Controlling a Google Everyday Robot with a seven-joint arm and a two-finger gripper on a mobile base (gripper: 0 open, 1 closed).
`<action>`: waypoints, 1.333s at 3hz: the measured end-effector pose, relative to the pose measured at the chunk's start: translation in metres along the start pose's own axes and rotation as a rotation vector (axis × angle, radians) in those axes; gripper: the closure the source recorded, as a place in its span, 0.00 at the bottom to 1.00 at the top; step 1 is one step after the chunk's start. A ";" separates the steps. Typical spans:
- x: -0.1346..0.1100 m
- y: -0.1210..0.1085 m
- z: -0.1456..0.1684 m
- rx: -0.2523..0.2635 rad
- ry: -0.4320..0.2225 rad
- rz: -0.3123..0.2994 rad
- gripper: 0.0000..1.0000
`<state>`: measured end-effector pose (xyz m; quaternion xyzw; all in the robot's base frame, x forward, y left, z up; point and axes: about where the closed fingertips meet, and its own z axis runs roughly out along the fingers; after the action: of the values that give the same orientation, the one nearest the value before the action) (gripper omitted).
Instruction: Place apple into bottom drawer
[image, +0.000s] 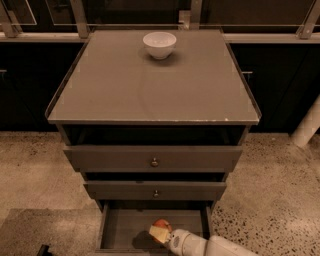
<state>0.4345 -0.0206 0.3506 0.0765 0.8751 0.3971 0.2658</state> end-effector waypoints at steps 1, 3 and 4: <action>0.005 -0.025 0.023 0.037 -0.018 0.086 1.00; -0.026 -0.038 0.027 0.039 -0.003 0.046 1.00; -0.068 -0.053 0.050 0.012 0.024 0.051 1.00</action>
Offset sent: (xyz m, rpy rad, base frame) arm 0.0077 -0.0006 -0.0280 0.0074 0.0466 -0.0571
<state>0.5224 -0.0476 0.3119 0.0955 0.8783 0.3994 0.2449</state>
